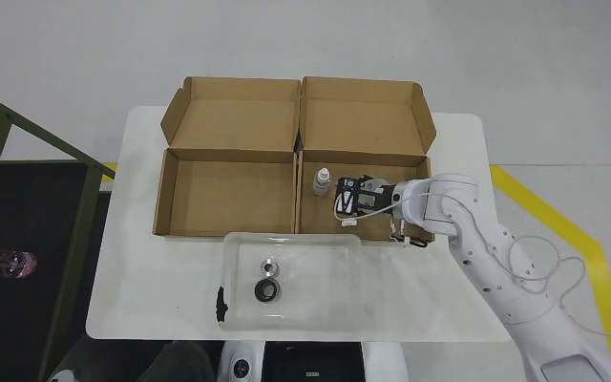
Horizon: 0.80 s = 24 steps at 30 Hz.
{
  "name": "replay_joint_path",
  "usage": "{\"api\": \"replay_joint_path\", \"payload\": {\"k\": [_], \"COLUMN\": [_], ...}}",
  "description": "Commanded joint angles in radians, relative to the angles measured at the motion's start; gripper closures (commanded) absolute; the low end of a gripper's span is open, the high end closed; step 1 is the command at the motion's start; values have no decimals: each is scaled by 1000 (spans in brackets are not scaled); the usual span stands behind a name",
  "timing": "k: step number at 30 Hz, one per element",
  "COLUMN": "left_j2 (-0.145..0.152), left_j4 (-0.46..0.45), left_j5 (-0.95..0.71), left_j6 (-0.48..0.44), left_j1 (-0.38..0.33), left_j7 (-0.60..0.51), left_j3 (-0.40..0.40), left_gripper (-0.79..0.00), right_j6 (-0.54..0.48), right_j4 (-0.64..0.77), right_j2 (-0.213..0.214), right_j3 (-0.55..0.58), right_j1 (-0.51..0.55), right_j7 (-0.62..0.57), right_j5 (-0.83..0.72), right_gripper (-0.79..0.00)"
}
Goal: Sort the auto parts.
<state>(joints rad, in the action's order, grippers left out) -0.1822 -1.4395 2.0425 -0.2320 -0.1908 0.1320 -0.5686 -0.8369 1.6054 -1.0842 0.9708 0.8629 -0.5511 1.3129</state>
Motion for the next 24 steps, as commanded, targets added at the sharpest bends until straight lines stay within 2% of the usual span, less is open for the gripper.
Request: {"api": "replay_joint_path", "payload": {"k": [1,14,16,21,24], "left_j2": [0,0,0,0,0], "left_j4": [0,0,0,0,0], "left_j5": [0,0,0,0,0], "left_j6": [0,0,0,0,0], "left_j1": [0,0,0,0,0], "left_j7": [0,0,0,0,0], "left_j3": [0,0,0,0,0], "left_gripper": [-785,-785,-785,-785,-785], "right_j6": [4,34,40,45,44], "right_j4": [-25,-182,-196,-229,-233], "right_j2": [-4,-36,-39,-46,-49], "right_j3": [-12,-89,-97,-110,-112], "right_j1": [-14,-94,-103,-113,-117], "right_j7": [-3,-6,-11,12,22], "right_j5": [-6,-30,-19,-29,-30], "right_gripper": [0,-6,-43,-262,-305]}}
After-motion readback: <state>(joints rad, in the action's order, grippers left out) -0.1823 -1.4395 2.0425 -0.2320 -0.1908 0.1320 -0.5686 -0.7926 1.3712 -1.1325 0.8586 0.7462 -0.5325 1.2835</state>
